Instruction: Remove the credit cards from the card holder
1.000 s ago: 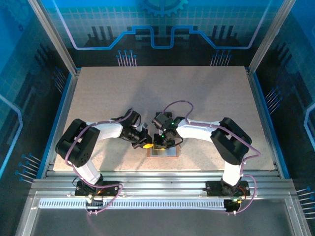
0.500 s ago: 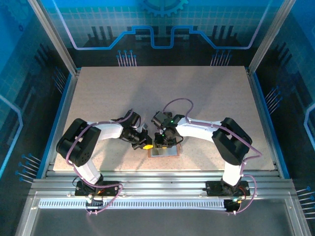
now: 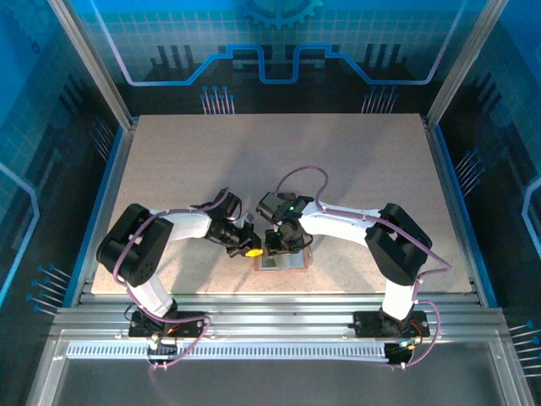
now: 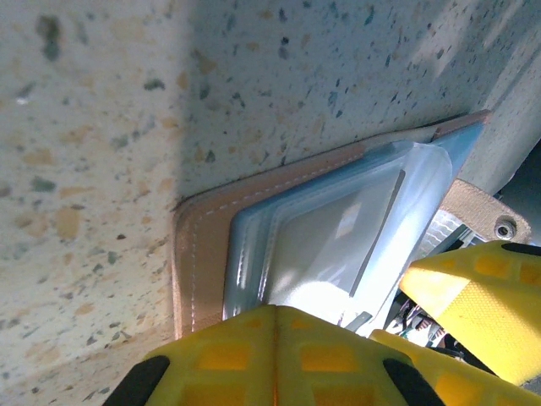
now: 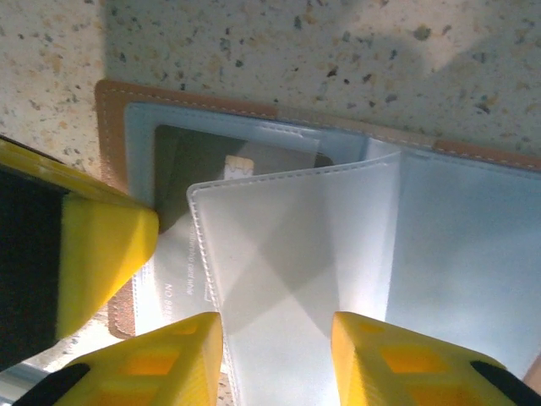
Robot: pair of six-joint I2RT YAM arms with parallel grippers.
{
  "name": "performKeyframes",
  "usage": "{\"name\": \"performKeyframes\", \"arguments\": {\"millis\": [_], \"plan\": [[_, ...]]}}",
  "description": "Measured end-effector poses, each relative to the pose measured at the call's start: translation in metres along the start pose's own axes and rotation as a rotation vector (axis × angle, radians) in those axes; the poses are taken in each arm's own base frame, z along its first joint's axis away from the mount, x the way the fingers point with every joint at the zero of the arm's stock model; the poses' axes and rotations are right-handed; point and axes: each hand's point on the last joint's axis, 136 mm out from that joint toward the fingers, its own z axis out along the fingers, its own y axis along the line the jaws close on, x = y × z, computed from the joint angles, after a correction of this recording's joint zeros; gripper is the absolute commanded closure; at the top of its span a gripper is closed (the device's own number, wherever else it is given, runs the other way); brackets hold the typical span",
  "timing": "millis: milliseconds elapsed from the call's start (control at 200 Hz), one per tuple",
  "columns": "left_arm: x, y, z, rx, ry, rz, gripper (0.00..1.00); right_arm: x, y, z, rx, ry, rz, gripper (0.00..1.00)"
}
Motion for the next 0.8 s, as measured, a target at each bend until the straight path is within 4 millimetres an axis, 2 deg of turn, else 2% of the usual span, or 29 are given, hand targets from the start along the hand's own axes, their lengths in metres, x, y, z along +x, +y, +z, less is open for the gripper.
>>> {"name": "performKeyframes", "arguments": {"millis": [245, 545, 685, 800], "plan": [[0.0, 0.0, 0.0, 0.0, 0.0, 0.002, 0.94, 0.002, -0.006, 0.0, 0.029, 0.006, -0.013, 0.52], [0.0, -0.001, 0.0, -0.003, 0.001, -0.001, 0.93, 0.002, -0.01, 0.0, 0.049, 0.001, -0.015, 0.54], [0.001, -0.002, -0.001, -0.012, 0.009, -0.004, 0.93, 0.004, -0.01, -0.003, 0.023, -0.01, -0.015, 0.57], [0.003, -0.004, 0.0, -0.015, 0.014, 0.001, 0.93, 0.007, -0.003, -0.005, -0.039, -0.017, -0.013, 0.67]]}}
